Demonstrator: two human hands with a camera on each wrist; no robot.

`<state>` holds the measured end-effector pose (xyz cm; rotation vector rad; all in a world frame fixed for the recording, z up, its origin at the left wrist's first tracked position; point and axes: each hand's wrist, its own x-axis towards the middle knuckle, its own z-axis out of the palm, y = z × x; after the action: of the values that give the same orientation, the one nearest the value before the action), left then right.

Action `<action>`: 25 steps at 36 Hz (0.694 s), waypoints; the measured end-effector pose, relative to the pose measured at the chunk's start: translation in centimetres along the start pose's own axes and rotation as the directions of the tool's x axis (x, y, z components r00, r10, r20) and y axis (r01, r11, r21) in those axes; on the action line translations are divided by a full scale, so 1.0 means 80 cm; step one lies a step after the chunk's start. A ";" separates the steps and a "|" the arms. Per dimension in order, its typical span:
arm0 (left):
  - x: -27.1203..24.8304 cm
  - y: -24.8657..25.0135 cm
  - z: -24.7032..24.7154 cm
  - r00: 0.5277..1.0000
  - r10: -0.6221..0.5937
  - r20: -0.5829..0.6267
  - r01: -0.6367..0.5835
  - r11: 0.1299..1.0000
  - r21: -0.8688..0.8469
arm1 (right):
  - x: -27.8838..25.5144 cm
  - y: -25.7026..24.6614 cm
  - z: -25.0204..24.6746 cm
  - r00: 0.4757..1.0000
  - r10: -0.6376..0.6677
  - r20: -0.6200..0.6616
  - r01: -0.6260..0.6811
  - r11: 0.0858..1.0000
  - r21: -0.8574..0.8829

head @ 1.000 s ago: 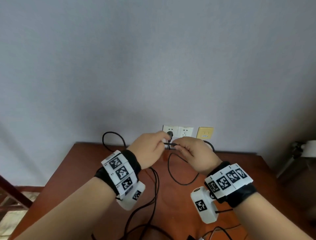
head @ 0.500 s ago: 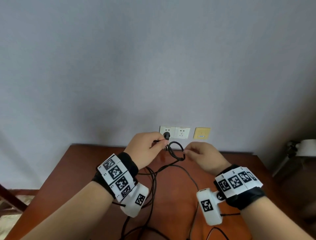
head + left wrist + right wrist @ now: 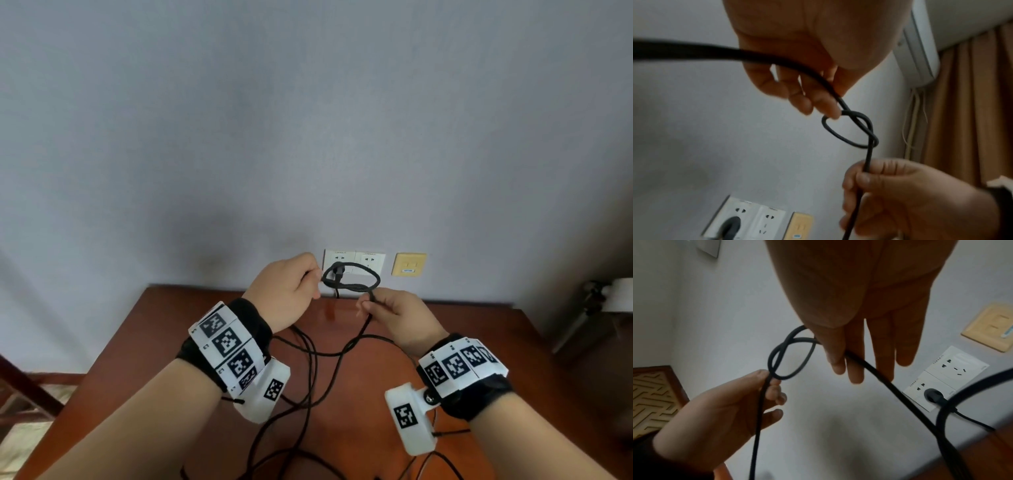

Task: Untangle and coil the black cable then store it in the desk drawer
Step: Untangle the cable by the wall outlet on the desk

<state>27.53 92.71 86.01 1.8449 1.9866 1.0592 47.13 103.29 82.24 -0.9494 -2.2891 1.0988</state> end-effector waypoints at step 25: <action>0.032 -0.016 -0.028 0.867 -0.324 -0.378 0.121 0.874 -0.472 | -0.004 0.092 -0.004 0.966 0.258 -0.018 -0.234 0.842 -0.487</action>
<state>24.66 94.40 87.56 1.1686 1.9066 1.7983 50.42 106.54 76.53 -1.4561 -2.5959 0.6364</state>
